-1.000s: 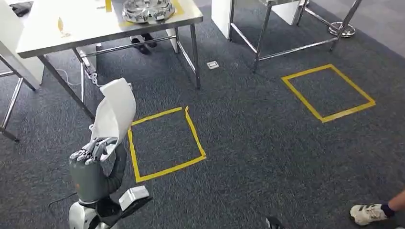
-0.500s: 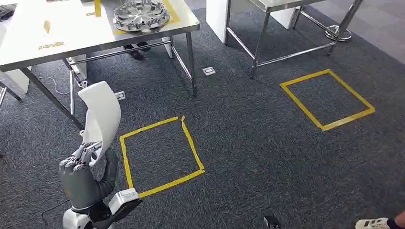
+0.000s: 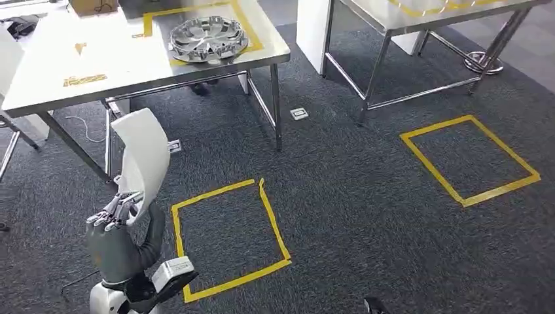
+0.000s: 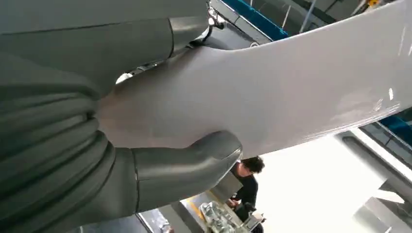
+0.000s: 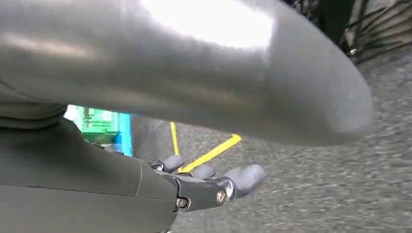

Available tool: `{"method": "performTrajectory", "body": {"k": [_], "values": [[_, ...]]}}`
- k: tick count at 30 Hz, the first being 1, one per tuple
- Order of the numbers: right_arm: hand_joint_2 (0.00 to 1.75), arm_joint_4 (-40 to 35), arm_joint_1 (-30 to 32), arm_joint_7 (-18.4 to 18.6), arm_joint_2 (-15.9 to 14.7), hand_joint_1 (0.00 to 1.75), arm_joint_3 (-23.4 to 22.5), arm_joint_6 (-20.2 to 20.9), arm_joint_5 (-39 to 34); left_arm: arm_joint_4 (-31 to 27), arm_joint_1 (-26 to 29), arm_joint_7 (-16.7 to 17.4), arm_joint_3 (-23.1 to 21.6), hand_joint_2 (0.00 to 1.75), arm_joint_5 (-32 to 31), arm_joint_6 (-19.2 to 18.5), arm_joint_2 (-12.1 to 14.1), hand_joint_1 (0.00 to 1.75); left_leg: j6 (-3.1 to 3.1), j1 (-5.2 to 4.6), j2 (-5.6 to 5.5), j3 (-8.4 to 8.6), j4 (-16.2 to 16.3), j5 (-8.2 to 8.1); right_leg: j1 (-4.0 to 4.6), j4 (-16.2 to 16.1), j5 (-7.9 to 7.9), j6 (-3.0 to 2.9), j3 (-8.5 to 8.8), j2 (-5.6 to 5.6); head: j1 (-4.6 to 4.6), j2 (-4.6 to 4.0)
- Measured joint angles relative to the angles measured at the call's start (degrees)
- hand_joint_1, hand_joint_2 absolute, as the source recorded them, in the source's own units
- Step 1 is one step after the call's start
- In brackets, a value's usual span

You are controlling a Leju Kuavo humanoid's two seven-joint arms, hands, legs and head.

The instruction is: Take the parts from the cabinet and place them on the table.

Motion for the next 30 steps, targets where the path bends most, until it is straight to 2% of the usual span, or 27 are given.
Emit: {"method": "performTrajectory", "body": {"k": [1,3,4,6,7,8,9,11,12,13,14,15,16,17,18,19,20,21,22,23,24,26,27,28,30], "values": [[0.0,-0.02,-0.22,0.62,0.0,0.0,-0.04,-0.04,0.02,-0.13,-0.13,-0.07,0.0,1.75,0.0,0.0,-0.09,1.75,-0.73,0.2,0.03,1.06,0.61,-0.33,0.15,-0.24,0.28,-1.01,0.86,0.05,0.04,0.0],[0.0,-0.02,-0.71,1.42,0.07,0.0,-0.09,0.06,0.04,-0.28,-0.5,-0.24,0.0,1.75,0.02,-0.02,-0.15,1.75,-1.46,0.29,1.19,-0.81,4.59,-0.16,-0.17,-1.01,-0.31,-2.16,2.56,0.13,-0.19,0.0],[0.0,-0.02,-0.75,0.99,0.04,0.0,-0.13,0.06,0.26,-0.26,-0.62,-0.35,0.0,1.75,0.02,-0.02,-0.15,1.75,-1.95,0.57,1.59,-2.99,8.11,-1.18,-0.18,-1.16,-0.7,-2.43,3.02,0.11,-0.28,0.0],[0.0,-0.02,-0.74,0.44,0.04,0.0,-0.15,0.07,0.33,-0.22,-0.49,-0.33,0.0,1.75,0.11,-0.02,-0.13,1.75,-2.55,1.11,1.85,-7.74,14.59,-5.17,-0.18,-1.2,-1.53,-2.45,3.71,0.08,-0.33,0.0],[0.0,-0.02,-0.71,0.4,0.04,0.0,-0.15,0.07,0.35,-0.17,-0.39,-0.33,0.0,1.75,0.15,-0.02,-0.09,1.75,-2.84,1.39,1.92,-9.73,16.5,-6.36,-0.2,-1.2,-1.98,-2.42,4.18,0.08,-0.33,0.0],[0.0,-0.02,-0.67,0.42,0.04,0.0,-0.15,0.07,0.35,-0.11,-0.36,-0.33,0.0,1.75,0.15,-0.02,-0.09,1.75,-2.86,1.55,1.95,-10.48,16.12,-5.65,-0.23,-1.2,-2.4,-2.36,4.69,0.09,-0.33,0.0],[0.0,-0.02,-0.62,0.42,0.04,0.0,-0.17,0.07,0.35,-0.04,-0.36,-0.33,0.0,1.75,0.17,-0.02,-0.09,1.75,-2.89,1.67,1.97,-10.15,13.46,-3.0,-0.29,-1.2,-2.91,-2.22,5.41,0.11,-0.33,0.0],[0.0,-0.02,-0.67,0.42,0.09,0.0,-0.17,0.06,0.35,-0.07,-0.38,-0.33,0.0,1.75,0.17,-0.02,-0.09,1.75,-2.87,1.75,2.08,-7.48,4.61,4.28,-0.5,-1.21,-3.82,-1.88,6.78,0.12,-0.35,0.0],[0.0,-0.02,-0.67,0.42,0.09,0.0,-0.17,0.06,0.35,-0.02,-0.4,-0.33,0.0,1.75,0.17,-0.02,-0.07,1.75,-2.79,1.72,2.35,-6.63,1.06,6.26,-0.52,-1.28,-4.21,-1.56,6.89,0.11,-0.35,0.0],[0.0,-0.02,-0.76,0.13,0.07,0.0,-0.17,0.06,0.35,0.07,-0.44,-0.33,0.0,1.75,0.17,-0.02,-0.04,1.75,-2.43,1.43,2.56,-6.59,0.64,2.76,-0.36,-1.13,-4.49,-1.15,7.18,0.24,-0.5,0.0],[0.0,-0.02,-0.83,-0.09,0.07,0.0,-0.17,0.06,0.35,0.05,-0.34,-0.33,0.0,1.75,0.17,-0.09,-0.07,1.75,-1.86,1.34,2.52,-6.33,0.92,3.27,-0.34,-1.29,-4.75,-0.67,7.08,0.11,-0.48,0.0],[0.0,-0.02,-0.81,-0.02,0.07,0.0,-0.17,0.07,0.35,0.0,-0.33,-0.31,0.02,1.75,0.17,-0.09,-0.07,1.75,-1.37,1.33,2.45,-6.24,0.89,4.64,-0.36,-1.35,-5.0,-0.27,7.28,0.02,-0.48,0.0],[0.0,-0.02,-0.84,-0.04,0.07,0.0,-0.17,0.09,0.35,0.02,-0.34,-0.28,0.06,1.75,0.22,-0.07,-0.07,1.75,-1.13,1.28,2.33,-6.09,0.85,4.61,-0.32,-1.54,-5.14,0.06,7.6,-0.1,-0.48,0.0],[0.0,-0.02,-0.91,-0.04,0.04,0.0,-0.17,0.07,0.35,-0.06,-0.33,-0.24,0.13,1.75,0.33,-0.07,-0.11,1.75,-0.62,1.6,2.28,-5.53,0.26,4.95,-0.3,-1.42,-5.43,0.46,7.91,-0.08,-0.44,0.0],[0.0,-0.02,-0.91,0.0,0.04,0.0,-0.17,0.09,0.35,-0.07,-0.34,-0.26,0.13,1.75,0.33,-0.07,-0.11,1.75,-0.29,1.67,2.28,-5.17,0.02,4.88,-0.46,-0.25,-5.92,0.65,7.52,0.02,-0.44,0.0],[0.0,-0.02,-0.91,0.0,0.07,0.0,-0.17,0.13,0.35,-0.09,-0.43,-0.26,0.13,1.75,0.37,-0.07,-0.18,1.75,0.09,1.68,2.32,-5.04,-0.02,4.76,-0.39,2.54,-7.45,0.72,6.05,0.07,-0.31,0.0],[0.0,-0.02,-0.92,-0.04,0.09,0.0,-0.17,0.2,0.33,-0.07,-0.37,-0.28,0.13,1.75,0.39,-0.07,-0.2,1.75,0.4,1.55,2.3,-4.99,-0.02,4.59,-0.41,7.49,-9.64,0.83,3.24,0.11,-0.13,0.0],[0.0,-0.02,-0.88,-0.11,0.07,0.0,-0.2,0.26,0.35,-0.07,-0.23,-0.28,0.15,1.75,0.42,-0.07,-0.17,1.75,0.64,1.39,2.28,-4.97,-0.01,4.42,-0.41,11.76,-11.11,0.9,0.61,0.11,-0.15,0.0],[0.0,-0.02,-0.82,-0.09,0.04,0.0,-0.22,0.52,0.35,-0.04,-0.11,-0.28,0.2,1.75,0.5,-0.07,-0.17,1.75,0.76,1.27,2.2,-4.91,0.0,4.24,-0.39,14.86,-11.71,0.92,-1.55,0.13,-0.13,0.0],[0.0,-0.02,-0.72,-0.02,0.04,0.0,-0.22,0.94,0.39,-0.04,0.0,-0.28,0.26,1.75,0.5,-0.07,-0.17,1.75,0.82,1.19,2.08,-4.76,0.01,4.06,-0.39,15.57,-10.92,0.87,-2.61,0.13,-0.13,0.0],[0.0,-0.02,-0.66,-0.02,0.02,0.0,-0.22,1.2,0.46,-0.04,0.14,-0.28,0.33,1.75,0.52,-0.05,-0.18,1.75,0.74,1.14,1.88,-4.47,0.01,3.87,-0.37,13.55,-8.72,0.73,-2.26,0.13,-0.11,0.0],[0.0,-0.02,-0.68,-0.02,0.02,0.0,-0.22,1.77,0.68,-0.07,0.27,-0.26,0.42,1.75,0.52,0.0,-0.17,1.75,0.55,1.09,1.73,-3.64,0.04,3.33,-0.24,4.01,-2.64,0.18,1.57,0.13,-0.11,0.0],[0.0,-0.02,-0.68,-0.04,0.0,0.0,-0.22,2.03,0.74,-0.07,0.28,-0.26,0.44,1.75,0.52,0.0,-0.17,1.75,0.37,1.11,1.74,-3.48,0.04,3.04,-0.05,-0.51,-1.01,-0.3,3.36,0.07,-0.13,0.0],[0.0,-0.02,-0.79,-0.19,-0.09,0.0,-0.22,2.03,0.83,-0.07,0.29,-0.26,0.48,1.75,0.59,0.02,-0.2,1.75,-0.05,0.7,1.65,-3.49,0.2,2.66,0.33,-1.37,-2.01,-0.34,3.76,-0.04,-0.15,0.0],[0.0,-0.02,-0.86,-0.19,-0.13,0.0,-0.22,2.03,1.09,-0.04,0.42,-0.24,0.48,1.75,0.68,0.02,-0.2,1.75,-0.58,0.88,1.58,-3.44,-0.05,2.42,0.51,-1.41,-2.13,-0.68,3.79,-0.05,-0.15,0.0]]}}
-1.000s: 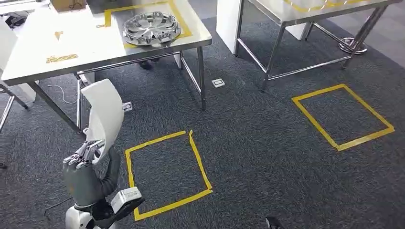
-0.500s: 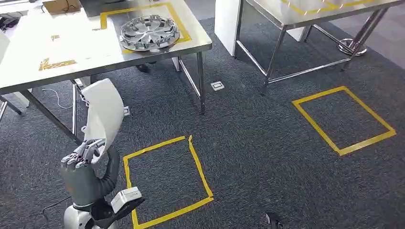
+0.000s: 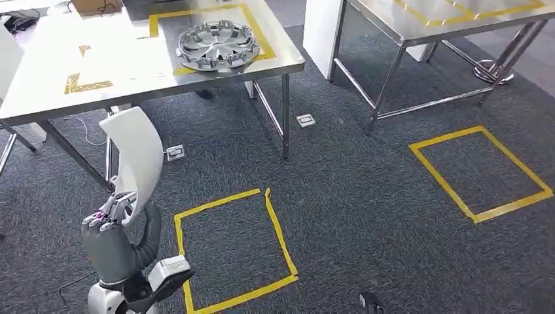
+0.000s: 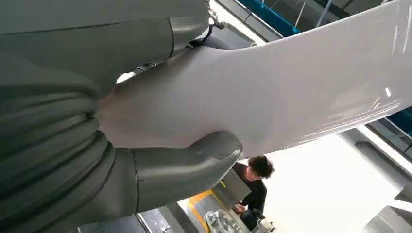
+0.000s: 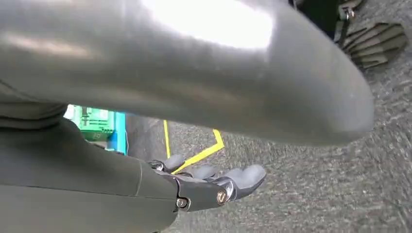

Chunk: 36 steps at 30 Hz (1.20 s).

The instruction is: Take the parts from the cabinet and place them on the table.

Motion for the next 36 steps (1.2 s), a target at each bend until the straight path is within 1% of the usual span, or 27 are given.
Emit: {"method": "performTrajectory", "body": {"k": [1,3,4,6,7,8,9,10,12,13,14,16,18,19,22,23,24,25,27,28,29,30,31,33,34,35,36], "values": [[0.0,0.0,0.05,0.02,-0.04,0.0,0.0,0.04,0.13,0.02,0.0,0.0,0.0,1.75,0.0,0.0,0.0,1.75,-0.25,0.12,0.01,0.16,-0.14,-0.1,0.08,-0.01,-0.15,-0.26,0.07,0.01,0.0,0.0],[0.0,0.0,0.03,0.22,0.04,0.0,0.0,0.46,0.39,0.11,0.03,0.09,0.04,1.75,0.02,0.0,-0.04,1.75,-0.99,0.02,0.11,0.44,0.75,-0.66,-0.71,-1.01,0.02,-0.75,1.49,0.01,0.07,0.0],[0.0,0.0,0.02,0.22,0.0,0.0,0.0,0.77,0.46,0.22,-0.14,0.04,0.04,1.75,0.02,0.02,-0.04,1.75,-1.44,0.07,0.24,-0.75,3.15,-1.72,-0.84,-1.14,-0.2,-1.13,2.01,-0.05,-0.62,0.0],[0.0,0.0,0.0,0.07,-0.04,0.0,0.0,1.12,0.53,0.57,-0.08,0.07,0.04,1.75,0.04,0.02,0.02,1.75,-2.07,0.64,0.33,-5.99,12.04,-5.29,-0.93,-1.14,-0.89,-1.35,2.62,-0.11,-0.61,0.0],[0.0,0.0,0.04,0.09,-0.04,0.0,0.0,1.14,0.55,0.77,0.07,0.04,0.04,1.75,0.04,0.02,0.07,1.75,-2.34,0.87,0.35,-8.48,15.78,-6.22,-0.98,-1.13,-1.26,-1.3,2.93,-0.11,-0.52,0.0],[0.0,0.0,0.14,0.11,-0.04,0.0,0.0,1.16,0.59,1.03,0.1,0.04,0.04,1.75,0.13,0.02,0.09,1.75,-2.56,1.1,0.38,-10.16,17.48,-5.65,-1.09,-1.12,-1.68,-1.16,3.4,-0.1,-0.57,0.0],[0.0,0.0,0.24,0.11,-0.04,0.0,0.0,1.16,0.61,1.22,0.1,0.07,0.04,1.75,0.17,0.02,0.09,1.75,-2.7,1.26,0.42,-10.15,16.27,-3.66,-1.23,-1.12,-2.11,-0.99,3.99,-0.04,-0.57,0.0],[0.0,0.0,0.26,0.13,-0.04,0.0,0.0,1.16,0.61,1.31,0.08,0.04,0.04,1.75,0.17,0.02,0.09,1.75,-2.81,1.38,0.47,-8.98,12.7,-0.63,-1.43,-1.12,-2.66,-0.77,4.71,0.03,-0.55,0.0],[0.0,0.0,0.23,0.15,-0.04,0.0,0.0,1.16,0.74,1.47,-0.01,-0.11,0.04,1.75,0.2,0.02,0.11,1.75,-2.86,1.54,0.7,-5.07,2.88,5.43,-1.82,-1.13,-3.84,-0.07,6.27,0.13,-0.59,0.0],[0.0,-0.02,0.16,0.07,-0.09,0.0,0.0,1.16,0.79,1.73,-0.09,-0.13,0.04,1.75,0.28,0.02,0.13,1.75,-2.76,1.25,0.67,-4.16,1.73,4.34,-1.57,-1.11,-4.43,0.5,6.24,0.22,-0.69,0.0],[0.0,0.0,0.05,-0.33,-0.09,0.0,0.0,1.16,0.85,1.73,-0.22,-0.22,0.04,1.75,0.42,0.04,0.11,1.75,-1.66,1.11,0.68,-3.36,0.46,3.38,-1.49,-1.05,-4.8,1.05,6.26,0.25,-0.98,0.0],[0.0,0.0,0.06,-0.42,-0.09,0.0,0.0,1.2,0.96,2.01,-0.27,-0.37,0.11,1.75,0.7,0.2,0.11,1.75,-0.63,0.88,0.6,-3.45,0.3,2.84,-1.62,-1.38,-4.32,1.81,7.24,0.25,-0.41,0.0],[0.0,0.0,0.04,-0.31,-0.07,0.0,0.0,1.48,0.94,2.19,-0.44,-0.66,0.13,1.75,1.03,0.42,0.09,1.75,0.29,1.19,0.23,-1.88,-0.22,2.4,-1.81,-0.82,-4.87,2.14,7.58,0.18,-0.31,0.0],[0.0,0.0,-0.05,-0.26,-0.07,0.0,0.0,1.66,0.85,2.34,-0.75,-0.81,0.13,1.75,1.11,0.57,0.07,1.75,0.74,1.16,0.29,-1.16,-0.39,2.03,-1.75,1.55,-5.23,2.17,6.63,0.25,-0.33,0.0],[0.0,0.0,-0.13,-0.99,-0.13,0.0,0.0,1.97,0.7,2.82,-1.28,-0.96,0.11,1.75,1.2,0.66,-0.02,1.75,1.27,0.82,0.19,-0.33,-0.4,0.91,-1.38,13.75,-9.37,2.21,-2.47,0.27,0.0,0.0],[0.0,0.0,0.03,-1.01,-0.13,0.0,0.0,2.01,0.7,3.01,-1.25,-0.98,0.11,1.75,1.2,0.66,-0.02,1.75,1.32,0.66,0.07,0.09,-0.4,0.48,-1.28,15.66,-9.85,2.11,-4.68,0.27,0.06,0.0],[0.0,0.0,0.19,-0.81,-0.13,0.0,0.0,2.01,0.7,3.15,-1.26,-1.03,0.11,1.75,1.2,0.68,-0.02,1.75,1.3,0.51,-0.07,0.69,-0.4,0.01,-1.17,15.32,-8.9,1.89,-5.81,0.27,0.11,0.0],[0.0,0.0,0.26,-0.74,-0.11,0.0,0.0,2.05,0.7,3.23,-1.28,-1.05,0.11,1.75,1.2,0.68,-0.02,1.75,1.29,0.36,-0.13,1.48,-0.4,-0.58,-1.02,12.79,-6.6,1.54,-5.83,0.27,0.13,0.0],[0.0,0.0,0.27,-0.79,-0.11,0.0,0.0,2.08,0.7,3.32,-1.38,-1.11,0.11,1.75,1.2,0.7,-0.02,1.75,1.23,0.12,-0.07,3.31,-0.41,-1.89,-0.59,3.67,0.91,0.54,-3.79,0.26,0.13,0.0],[0.0,0.0,0.35,-0.85,-0.13,0.0,0.0,2.08,0.7,3.41,-1.46,-1.14,0.11,1.75,1.2,0.7,0.0,1.75,1.07,0.1,-0.01,3.38,-0.4,-2.54,-0.23,0.6,4.2,-0.02,-3.53,0.22,0.13,0.0],[0.0,0.0,0.31,-1.36,-0.17,0.0,0.0,2.08,0.7,3.59,-1.57,-1.14,0.11,1.75,1.2,0.72,0.0,1.75,0.68,-0.09,-0.28,3.96,-0.18,-2.94,0.21,0.64,1.01,-0.14,-3.58,0.06,-0.2,0.0],[0.0,0.0,0.32,-1.46,-0.17,0.0,0.0,2.08,0.68,3.58,-1.62,-1.14,0.11,1.75,1.2,0.79,0.0,1.75,0.19,-0.04,-0.27,3.61,-0.43,-3.54,0.35,0.67,1.56,-0.36,-2.86,0.19,-0.09,0.0],[0.0,0.0,0.37,-1.33,-0.17,0.0,0.0,2.08,0.7,3.58,-1.59,-1.16,0.11,1.75,1.2,0.79,0.02,1.75,-0.1,-0.01,-0.26,4.8,0.2,-3.38,0.31,0.32,2.07,-0.64,-2.65,0.26,-0.15,0.0],[0.0,0.0,0.17,-0.41,-0.13,0.0,0.0,2.08,0.7,3.47,-1.88,-1.14,0.09,1.75,1.2,0.94,0.04,1.75,-0.63,-0.05,-0.12,4.96,0.51,-3.9,-0.25,-0.03,1.54,-1.25,-0.98,0.3,-0.04,0.0],[0.0,0.0,0.12,-0.37,-0.13,0.0,0.0,2.12,0.68,3.43,-1.95,-1.18,0.09,1.75,1.18,0.96,0.07,1.75,-1.0,-0.02,0.11,4.33,2.63,-3.89,-0.28,-0.22,1.06,-1.62,-0.2,0.28,-0.2,0.0],[0.0,-0.02,0.02,-0.59,-0.13,0.0,0.0,2.14,0.68,3.39,-2.19,-1.31,0.07,1.75,1.18,1.05,0.07,1.75,-1.25,0.12,0.21,2.02,6.32,-4.51,-0.33,-0.24,0.64,-1.94,0.25,0.26,-0.77,0.0],[0.0,-0.02,-0.01,-0.61,-0.13,0.0,0.0,2.14,0.66,3.41,-2.18,-1.31,0.07,1.75,1.09,1.07,0.09,1.75,-1.54,0.34,0.26,-0.78,10.29,-5.85,-0.34,-0.24,0.17,-2.01,0.66,0.26,-0.67,0.0]]}}
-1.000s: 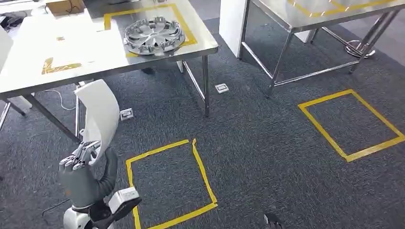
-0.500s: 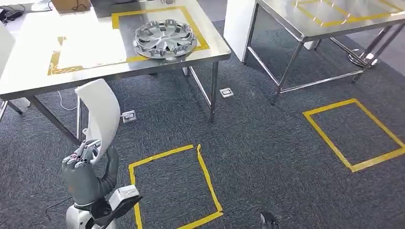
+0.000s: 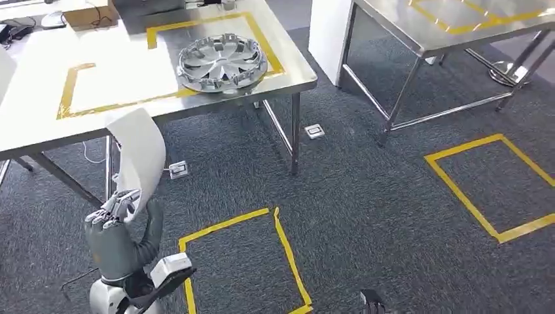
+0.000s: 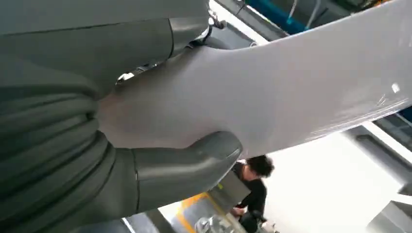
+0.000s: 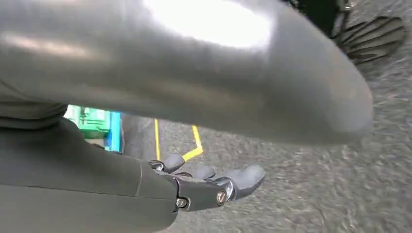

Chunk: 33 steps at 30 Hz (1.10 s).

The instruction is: Take the parts from the cabinet and place them on the table.

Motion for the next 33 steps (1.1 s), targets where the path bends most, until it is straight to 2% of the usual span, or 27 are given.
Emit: {"method": "performTrajectory", "body": {"k": [2,3,4,5,6,7,8,10,12,13,14,15,16,17,18,19,20,22,23,24,25,26,28,29,30,32,33], "values": [[0.0,0.02,0.09,0.02,0.02,0.0,0.0,0.0,-0.04,0.09,0.32,0.02,0.0,1.75,-0.07,-0.02,0.18,1.75,-0.51,0.38,0.09,-5.32,6.16,-3.21,-0.04,0.0,-1.14,-0.02,1.11,0.02,-0.07,0.0],[0.0,0.02,0.19,0.02,0.02,0.0,-0.02,0.0,-0.04,0.09,0.34,0.02,0.0,1.75,-0.09,-0.02,0.24,1.75,-0.68,0.48,0.11,-6.57,6.16,-2.82,-0.09,0.0,-1.74,0.04,1.88,0.06,0.02,0.0],[0.0,0.02,0.25,0.04,0.02,0.0,-0.02,0.0,-0.07,0.07,0.33,0.02,0.0,1.75,-0.11,-0.02,0.31,1.75,-0.71,0.54,0.15,-6.68,4.03,-1.03,-0.17,0.0,-2.42,0.13,2.77,0.15,-0.03,0.0],[0.0,0.02,0.25,0.04,0.04,0.0,-0.02,0.0,-0.07,0.07,0.33,0.02,0.0,1.75,-0.15,-0.02,0.33,1.75,-0.7,0.55,0.18,-5.98,0.42,1.85,-0.26,0.0,-3.07,0.29,3.76,0.24,-0.05,0.0],[0.0,0.02,0.21,0.02,0.13,0.0,-0.02,-0.02,-0.11,0.04,0.32,0.07,0.0,1.75,-0.18,-0.02,0.35,1.75,-0.57,0.54,0.21,-4.96,-4.27,5.89,-0.36,0.0,-3.81,0.52,4.75,0.26,-0.03,0.0],[0.0,0.02,0.27,0.02,0.13,0.0,-0.02,-0.07,-0.13,0.07,0.3,0.17,-0.02,1.75,-0.35,-0.04,0.42,1.75,-0.35,0.54,0.29,-4.4,-8.26,10.34,-0.37,-0.14,-4.46,0.84,4.72,0.25,-0.09,0.0],[0.0,0.02,0.19,-0.31,0.13,0.0,-0.04,-0.09,-0.15,0.13,0.3,0.22,0.0,1.75,-0.44,-0.04,0.46,1.75,0.05,0.21,0.4,-4.74,-8.75,9.0,-0.24,0.31,-5.0,1.28,5.67,0.45,-0.09,0.0],[0.0,0.02,-0.01,-0.39,0.13,0.0,-0.04,-0.09,-0.2,-0.07,0.29,0.37,-0.11,1.75,-0.53,-0.35,0.5,1.75,1.21,0.15,0.33,-4.31,-9.03,9.39,-0.23,-0.03,-5.37,2.19,6.15,0.34,-0.11,0.0],[0.0,0.0,-0.04,-0.2,0.13,0.0,-0.04,-0.09,-0.2,-0.26,0.1,0.44,-0.17,1.75,-0.53,-0.39,0.37,1.75,1.89,0.38,0.15,-2.94,-9.68,9.14,-0.18,0.05,-5.27,2.73,6.53,0.34,-0.03,0.0],[0.0,0.0,-0.05,-0.17,0.18,0.0,-0.04,-0.09,-0.22,-0.33,0.12,0.41,-0.2,1.75,-0.57,-0.39,0.37,1.75,2.15,0.5,0.17,-2.0,-10.17,8.97,-0.3,1.59,-5.21,2.9,5.95,0.3,0.02,0.0],[0.0,0.0,-0.13,-0.17,0.26,0.0,-0.04,-0.09,-0.22,-0.33,-0.01,0.39,-0.24,1.75,-0.57,-0.39,0.35,1.75,2.51,0.51,0.2,-1.34,-10.5,8.68,-0.3,4.8,-5.33,3.1,4.05,0.31,0.17,0.0],[0.0,0.0,-0.21,-0.26,0.28,0.0,-0.04,-0.09,-0.26,-0.33,-0.09,0.37,-0.35,1.75,-0.57,-0.5,0.33,1.75,2.69,0.49,0.21,-0.94,-10.65,8.33,-0.31,8.94,-6.19,3.33,1.1,0.31,0.28,0.0],[0.0,0.0,-0.15,-0.44,0.28,0.0,-0.07,-0.11,-0.33,-0.31,-0.08,0.37,-0.46,1.75,-0.57,-0.57,0.35,1.75,2.81,0.43,0.19,-0.57,-10.68,7.81,-0.29,12.84,-8.05,3.54,-1.92,0.31,0.3,0.0],[0.0,0.0,-0.04,-0.41,0.28,0.0,-0.09,-0.18,-0.37,-0.24,-0.06,0.37,-0.55,1.75,-0.59,-0.59,0.35,1.75,2.87,0.37,0.11,-0.1,-10.68,7.29,-0.31,15.59,-9.85,3.68,-4.51,0.31,0.35,0.0],[0.0,0.0,0.1,-0.24,0.28,0.0,-0.11,-0.17,-0.37,-0.22,-0.06,0.37,-0.59,1.75,-0.59,-0.65,0.35,1.75,2.84,0.36,-0.03,0.47,-10.68,6.78,-0.33,16.3,-10.14,3.71,-6.14,0.31,0.39,0.0],[0.0,0.0,0.19,-0.15,0.28,0.0,-0.11,-0.17,-0.37,-0.11,-0.06,0.37,-0.59,1.75,-0.59,-0.68,0.35,1.75,2.67,0.35,-0.2,1.32,-10.68,6.15,-0.33,14.63,-8.62,3.53,-6.67,0.3,0.41,0.0],[0.0,0.0,0.21,-0.17,0.28,0.0,-0.11,-0.17,-0.35,-0.02,-0.07,0.37,-0.59,1.75,-0.57,-0.74,0.35,1.75,2.54,0.36,-0.24,2.23,-10.68,5.48,-0.33,11.08,-5.71,3.46,-6.1,0.3,0.46,0.0],[0.0,0.0,0.28,-0.17,0.28,0.0,-0.11,-0.17,-0.2,0.06,-0.07,0.37,-0.63,1.75,-0.59,-0.76,0.35,1.75,2.25,0.34,-0.17,3.13,-10.75,4.14,-0.35,1.9,2.31,3.2,-3.95,0.18,0.48,0.0],[0.0,0.02,0.31,-0.48,0.28,0.0,-0.11,-0.15,-0.11,0.13,-0.13,0.37,-0.66,1.75,-0.59,-0.76,0.37,1.75,1.99,0.17,-0.26,4.32,-10.29,3.54,-0.09,0.84,2.51,2.89,-4.22,0.03,0.34,0.0],[0.0,0.02,0.28,-0.85,0.28,0.0,-0.11,-0.11,-0.04,0.2,-0.15,0.41,-0.66,1.75,-0.57,-0.79,0.44,1.75,1.52,0.1,-0.45,4.18,-10.42,3.11,0.18,1.0,0.5,2.43,-3.99,-0.15,0.57,0.0],[0.0,0.02,0.31,-1.07,0.31,0.0,-0.11,-0.11,-0.02,0.15,-0.11,0.42,-0.66,1.75,-0.57,-0.76,0.46,1.75,1.11,0.16,-0.42,4.27,-10.71,2.54,0.35,0.87,1.64,2.04,-3.33,-0.07,0.54,0.0],[0.0,0.02,0.29,-0.37,0.31,0.0,-0.11,-0.11,0.11,0.15,-0.03,0.39,-0.66,1.75,-0.57,-0.7,0.5,1.75,0.69,0.14,-0.4,5.3,-10.28,2.66,0.09,0.53,1.43,1.55,-2.99,0.07,0.52,0.0],[0.0,0.0,0.07,0.44,0.5,0.0,-0.11,-0.11,0.37,-0.18,-0.06,0.39,-0.63,1.75,-0.57,-0.57,0.61,1.75,0.08,0.21,-0.21,5.77,-9.89,1.85,-0.19,0.22,1.04,0.85,-1.3,0.09,0.63,0.0],[0.0,0.0,0.04,0.37,0.48,0.0,-0.11,-0.13,0.46,-0.28,-0.16,0.35,-0.63,1.75,-0.57,-0.46,0.68,1.75,-0.22,0.19,0.0,4.64,-7.44,1.58,-0.22,0.2,0.63,0.49,-0.73,0.06,0.22,0.0],[0.0,0.0,-0.01,0.02,0.48,0.0,-0.11,-0.13,0.48,-0.37,-0.21,0.35,-0.63,1.75,-0.59,-0.41,0.77,1.75,-0.48,0.3,0.09,2.1,-3.53,0.73,-0.22,0.2,0.2,0.21,-0.36,0.06,0.22,0.0],[0.0,0.0,0.02,-0.07,0.5,0.0,-0.11,-0.13,0.44,-0.42,0.35,0.37,-0.63,1.75,-0.59,-0.39,1.12,1.75,-0.61,0.36,0.18,-4.19,4.98,-2.99,-0.18,0.2,-0.86,0.08,0.59,0.06,0.26,0.0],[0.0,0.0,0.13,-0.07,0.52,0.0,-0.11,-0.13,0.37,-0.44,0.6,0.37,-0.63,1.75,-0.59,-0.37,1.35,1.75,-0.61,0.36,0.18,-6.13,6.63,-3.57,-0.16,0.2,-1.41,0.04,1.21,0.09,0.17,0.0]]}}
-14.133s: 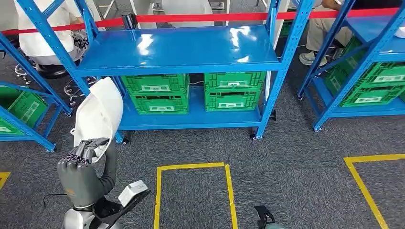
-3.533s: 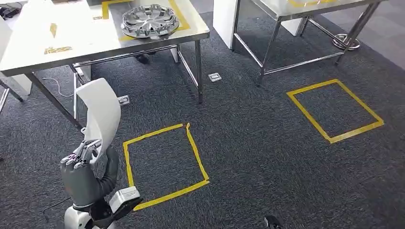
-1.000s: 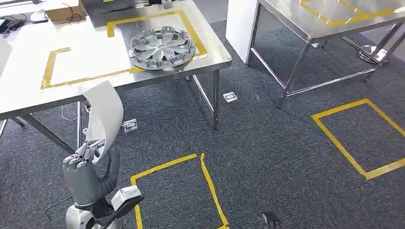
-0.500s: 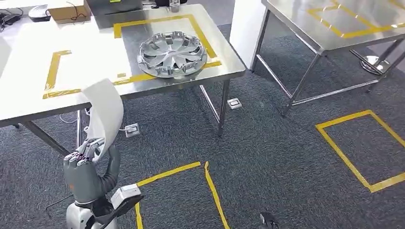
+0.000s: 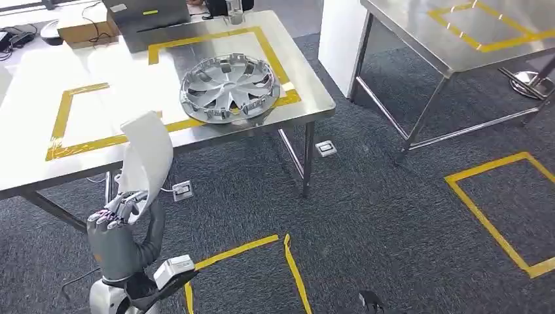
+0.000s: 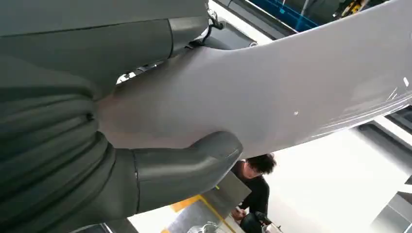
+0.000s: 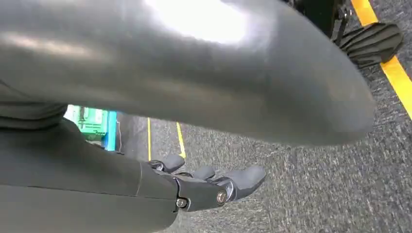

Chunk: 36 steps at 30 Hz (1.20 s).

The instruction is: Take the parts from the cabinet and place them on the table.

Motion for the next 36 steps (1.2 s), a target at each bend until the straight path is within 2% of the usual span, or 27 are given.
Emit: {"method": "performTrajectory", "body": {"k": [1,2,4,5,6,7,9,11,13,15,16,17,19,20,21,22,23,25,26,27,29,30,31,32,34,35,36], "values": [[0.0,0.0,0.09,0.11,0.09,0.0,0.0,0.0,-0.04,0.0,0.14,0.0,0.0,1.75,0.0,0.0,0.13,1.75,0.12,0.0,0.0,-0.77,-0.74,0.94,0.02,0.0,-0.57,-0.04,0.76,0.07,0.04,0.0],[0.0,0.0,0.11,0.11,0.13,0.0,0.0,0.0,-0.07,-0.07,0.19,0.0,0.0,1.75,0.0,0.02,0.22,1.75,0.31,-0.05,0.0,-0.54,-3.56,3.24,0.03,0.0,-1.22,-0.02,1.66,0.14,0.07,0.0],[0.0,0.0,0.06,0.09,0.31,0.0,0.0,0.0,0.02,-0.39,0.31,-0.02,0.0,1.75,0.0,0.26,0.37,1.75,1.08,-0.35,0.02,1.44,-12.78,11.06,0.03,-0.04,-2.52,0.23,3.45,0.18,0.04,0.0],[0.0,0.02,0.07,0.09,0.42,0.0,0.0,0.02,0.07,-0.52,0.56,-0.02,0.0,1.75,0.0,0.37,0.51,1.75,1.57,-0.7,0.02,1.39,-15.63,13.96,0.1,0.12,-3.05,0.48,3.95,0.29,-0.02,0.0],[0.0,0.02,0.06,-0.35,0.46,0.0,-0.02,0.04,0.09,-0.55,0.76,-0.02,0.02,1.75,0.0,0.55,0.68,1.75,1.56,-0.85,-0.06,1.61,-15.55,11.58,0.17,0.02,-3.43,0.95,3.97,0.6,-0.07,0.0],[0.0,0.02,-0.03,-0.42,0.46,0.0,-0.02,0.07,0.15,-0.77,1.06,0.07,0.04,1.75,0.0,0.52,0.7,1.75,1.87,-0.88,-0.15,2.2,-15.61,12.8,0.18,-0.13,-3.93,1.43,3.91,0.52,-0.04,0.0],[0.0,0.02,0.02,-0.05,0.46,0.0,-0.02,0.09,0.35,-1.57,1.23,0.11,0.11,1.75,-0.02,0.46,0.77,1.75,2.38,-0.67,-0.21,2.92,-16.27,12.78,0.35,0.09,-3.6,1.88,4.88,0.48,-0.06,0.0],[0.0,0.0,-0.14,0.24,0.33,0.0,0.0,0.17,0.5,-2.34,1.22,0.44,0.13,1.75,-0.02,0.2,0.77,1.75,2.85,-0.29,-0.24,4.55,-17.28,12.49,0.12,2.99,-3.78,2.46,3.66,0.34,0.02,0.0],[0.0,0.0,-0.33,0.04,0.31,0.0,-0.02,0.22,0.46,-2.69,1.36,0.68,0.13,1.75,-0.15,-0.2,0.77,1.75,3.28,-0.26,-0.21,5.04,-17.38,11.98,-0.04,9.69,-5.89,3.01,-0.92,0.28,0.09,0.0],[0.0,0.0,-0.03,-0.09,0.22,0.0,-0.22,0.35,0.42,-2.89,1.92,0.81,0.13,1.75,-0.18,-0.22,0.77,1.75,3.31,-0.24,-0.28,5.72,-17.38,11.17,-0.17,14.46,-8.43,3.38,-5.45,0.27,0.11,0.0],[0.0,0.0,0.14,-0.09,0.22,0.0,-0.42,0.46,0.37,-2.95,2.13,0.83,0.13,1.75,-0.28,-0.22,0.77,1.75,3.21,-0.2,-0.43,6.21,-17.37,10.73,-0.27,14.2,-7.89,3.56,-6.54,0.26,0.15,0.0],[0.0,0.0,0.19,-0.07,0.22,0.0,-0.59,0.61,0.26,-3.04,2.31,0.87,0.13,1.75,-0.5,-0.31,0.77,1.75,2.99,-0.16,-0.52,6.87,-17.37,10.22,-0.4,11.88,-5.6,3.7,-6.53,0.26,0.2,0.0],[0.0,0.0,0.15,-0.09,0.22,0.0,-0.83,0.87,0.26,-3.48,2.63,1.05,0.13,1.75,-0.81,-0.59,0.75,1.75,2.54,-0.04,-0.46,8.36,-17.35,9.14,-0.67,3.45,1.68,3.89,-4.34,0.17,0.2,0.0],[0.0,0.02,0.19,-0.11,0.22,0.0,-0.9,0.92,0.26,-3.61,2.67,1.09,0.13,1.75,-0.9,-0.61,0.77,1.75,2.24,-0.06,-0.36,8.26,-17.35,8.63,-0.72,0.64,3.5,3.82,-3.65,0.03,0.18,0.0],[0.0,0.02,0.06,-0.52,0.24,0.0,-0.92,0.94,0.26,-3.71,2.68,1.22,0.13,1.75,-0.96,-0.63,0.77,1.75,1.89,-0.23,-0.56,8.88,-17.13,8.34,-0.3,0.35,0.38,3.19,-3.73,-0.08,0.06,0.0],[0.0,0.02,0.08,-0.81,0.24,0.0,-0.94,0.94,0.28,-3.95,2.74,1.33,0.13,1.75,-1.02,-0.68,0.75,1.75,1.41,-0.32,-0.52,8.7,-17.26,7.99,-0.12,0.61,0.81,2.59,-3.29,-0.2,0.07,0.0],[0.0,0.02,0.21,-0.72,0.24,0.0,-0.96,0.94,0.35,-4.13,2.91,1.38,0.13,1.75,-1.16,-0.72,0.77,1.75,1.02,-0.27,-0.54,9.4,-16.81,7.92,-0.21,0.47,1.82,1.96,-3.25,-0.12,0.04,0.0],[0.0,0.02,0.13,-0.16,0.24,0.0,-0.98,1.03,0.63,-4.77,3.02,1.77,0.15,1.75,-1.4,-0.79,0.77,1.75,0.77,-0.22,-0.4,9.47,-16.21,7.72,-0.33,0.26,1.67,1.21,-2.22,-0.04,0.06,0.0],[0.0,0.02,0.1,-0.11,0.26,0.0,-0.98,1.05,0.68,-5.0,3.0,1.86,0.15,1.75,-1.59,-0.83,0.77,1.75,0.48,-0.12,-0.17,8.63,-14.38,7.42,-0.35,0.14,1.43,0.77,-1.69,-0.11,-0.04,0.0],[0.0,0.02,0.04,-0.13,0.24,0.0,-0.98,1.05,0.72,-5.36,2.94,1.88,0.15,1.75,-1.73,-0.83,0.79,1.75,0.17,-0.11,-0.06,6.68,-11.17,6.53,-0.34,0.14,1.14,0.36,-1.35,-0.1,-0.13,0.0],[0.0,0.02,0.05,-0.35,0.24,0.0,-1.01,1.05,0.7,-5.53,3.21,1.95,0.15,1.75,-1.86,-0.87,0.85,1.75,-0.24,-0.01,-0.02,1.37,-3.16,3.2,-0.2,0.14,0.4,0.04,-0.75,-0.11,-0.06,0.0],[0.0,0.02,0.07,-0.35,0.24,0.0,-1.01,1.05,0.7,-5.55,3.41,1.99,0.15,1.75,-1.9,-0.9,0.94,1.75,-0.29,-0.01,0.0,-0.87,-0.38,2.2,-0.12,0.14,0.01,-0.04,-0.41,-0.1,-0.13,0.0],[0.0,0.02,0.1,-0.33,0.24,0.0,-1.01,1.05,0.7,-5.55,3.52,2.05,0.15,1.75,-1.92,-0.92,0.99,1.75,-0.24,-0.01,0.0,-1.89,0.03,2.87,-0.06,0.14,-0.34,-0.08,0.04,-0.06,-0.11,0.0],[0.0,0.02,0.13,-0.24,0.24,0.0,-1.01,1.05,0.7,-5.55,3.52,2.05,0.15,1.75,-1.92,-1.03,1.03,1.75,-0.04,-0.02,0.0,-1.78,-1.73,4.87,-0.01,0.14,-0.73,-0.06,0.57,0.0,-0.11,0.0],[0.0,0.02,0.09,-0.24,0.26,0.0,-1.01,1.05,0.7,-5.66,3.46,2.05,0.15,1.75,-1.97,-1.09,1.03,1.75,0.7,-0.18,0.0,1.26,-10.64,11.39,0.09,0.14,-1.63,0.07,1.94,0.13,-0.11,0.0],[0.0,0.02,0.09,-0.26,0.28,0.0,-1.01,1.05,0.7,-5.7,3.39,2.03,0.15,1.75,-2.01,-1.11,1.03,1.75,1.29,-0.45,0.03,2.68,-15.23,13.94,0.08,0.08,-2.09,0.25,2.3,0.11,-0.13,0.0],[0.0,0.02,0.02,-0.48,0.35,0.0,-1.03,1.05,0.7,-5.66,3.27,2.03,0.15,1.75,-2.05,-1.12,1.07,1.75,1.53,-0.93,0.05,2.68,-15.29,11.2,0.21,0.08,-2.32,0.58,2.59,0.17,-0.07,0.0]]}}
